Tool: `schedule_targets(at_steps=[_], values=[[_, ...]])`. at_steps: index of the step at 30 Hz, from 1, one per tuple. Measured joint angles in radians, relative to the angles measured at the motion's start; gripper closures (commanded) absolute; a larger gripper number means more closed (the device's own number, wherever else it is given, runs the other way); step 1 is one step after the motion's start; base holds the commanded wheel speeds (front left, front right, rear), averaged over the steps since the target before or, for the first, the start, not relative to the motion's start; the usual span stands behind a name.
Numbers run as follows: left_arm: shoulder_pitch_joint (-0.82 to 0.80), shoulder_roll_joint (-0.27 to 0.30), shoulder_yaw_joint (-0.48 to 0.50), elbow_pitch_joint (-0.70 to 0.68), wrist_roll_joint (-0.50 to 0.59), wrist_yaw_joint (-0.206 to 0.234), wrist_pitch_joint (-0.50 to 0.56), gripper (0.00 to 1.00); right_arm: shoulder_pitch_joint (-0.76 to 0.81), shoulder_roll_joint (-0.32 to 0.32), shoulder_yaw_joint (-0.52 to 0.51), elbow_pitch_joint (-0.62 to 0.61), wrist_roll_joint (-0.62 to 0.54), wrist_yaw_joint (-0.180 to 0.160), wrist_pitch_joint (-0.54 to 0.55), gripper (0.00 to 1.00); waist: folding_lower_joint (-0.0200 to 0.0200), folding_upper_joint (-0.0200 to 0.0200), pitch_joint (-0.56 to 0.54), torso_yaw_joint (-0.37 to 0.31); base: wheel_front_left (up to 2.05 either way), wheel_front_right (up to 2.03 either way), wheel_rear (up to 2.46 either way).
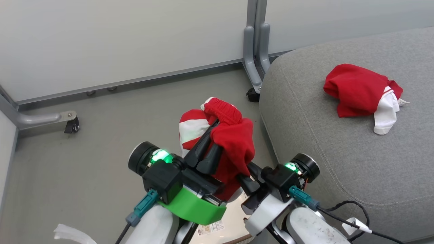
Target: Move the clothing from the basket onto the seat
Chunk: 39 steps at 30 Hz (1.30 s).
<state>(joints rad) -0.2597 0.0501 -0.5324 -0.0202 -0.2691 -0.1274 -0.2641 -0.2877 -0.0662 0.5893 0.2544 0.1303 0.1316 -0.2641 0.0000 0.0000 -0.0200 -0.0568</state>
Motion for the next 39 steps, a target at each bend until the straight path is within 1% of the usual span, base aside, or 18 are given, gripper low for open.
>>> schedule_targets(at_steps=[11,16,22,25,31,32,34,35,36,39], values=[[0.009,0.0,0.025,0.01,0.009,0.0,0.0,1.0,0.024,0.004,-0.088,-0.038,0.05,0.0,0.0,1.0,0.0,0.0,-0.003,-0.009,0.0,0.0,0.0],[0.02,0.0,0.041,0.021,0.012,0.0,0.0,1.0,0.037,0.01,-0.139,-0.062,0.101,0.0,0.0,1.0,0.0,0.0,-0.007,-0.012,0.0,0.0,0.0],[0.045,0.0,0.02,0.06,0.026,0.0,0.0,1.0,0.053,0.014,-0.194,-0.092,0.177,0.0,0.0,1.0,0.0,0.0,-0.014,-0.016,0.0,0.0,0.0],[0.051,0.0,0.017,0.081,0.03,0.0,0.0,1.0,0.058,0.014,-0.223,-0.104,0.198,0.0,0.0,1.0,0.0,0.0,-0.018,-0.017,0.0,0.0,0.0],[0.068,0.0,0.024,0.109,0.027,-0.002,0.0,1.0,0.072,0.015,-0.247,-0.123,0.22,0.0,0.0,1.0,0.0,0.0,-0.024,-0.017,0.0,0.0,0.0],[0.074,0.0,0.025,0.113,0.021,-0.002,0.0,0.87,0.075,0.016,-0.251,-0.126,0.22,0.0,0.0,1.0,0.0,0.0001,-0.025,-0.017,0.0,0.0,0.0],[0.08,0.0,0.018,0.12,0.021,-0.002,0.0,0.43,0.078,0.016,-0.265,-0.135,0.222,0.0,0.0,1.0,0.0,0.0,-0.027,-0.016,0.0,0.0,0.0],[0.083,-0.001,0.017,0.12,0.023,-0.002,0.0,0.07,0.08,0.016,-0.273,-0.139,0.225,0.0,0.0,1.0,0.0,0.0,-0.028,-0.015,0.0,0.0,0.0],[0.085,-0.001,0.016,0.121,0.025,-0.002,0.0,0.0,0.081,0.016,-0.278,-0.143,0.226,0.0,0.0,1.0,0.0,0.0,-0.029,-0.014,0.0,0.0,0.0],[0.091,0.002,0.016,0.127,0.036,-0.002,0.0,0.0,0.091,0.016,-0.295,-0.155,0.226,0.0,0.0,1.0,0.0,0.0001,-0.031,-0.011,0.0,0.0,0.0]])
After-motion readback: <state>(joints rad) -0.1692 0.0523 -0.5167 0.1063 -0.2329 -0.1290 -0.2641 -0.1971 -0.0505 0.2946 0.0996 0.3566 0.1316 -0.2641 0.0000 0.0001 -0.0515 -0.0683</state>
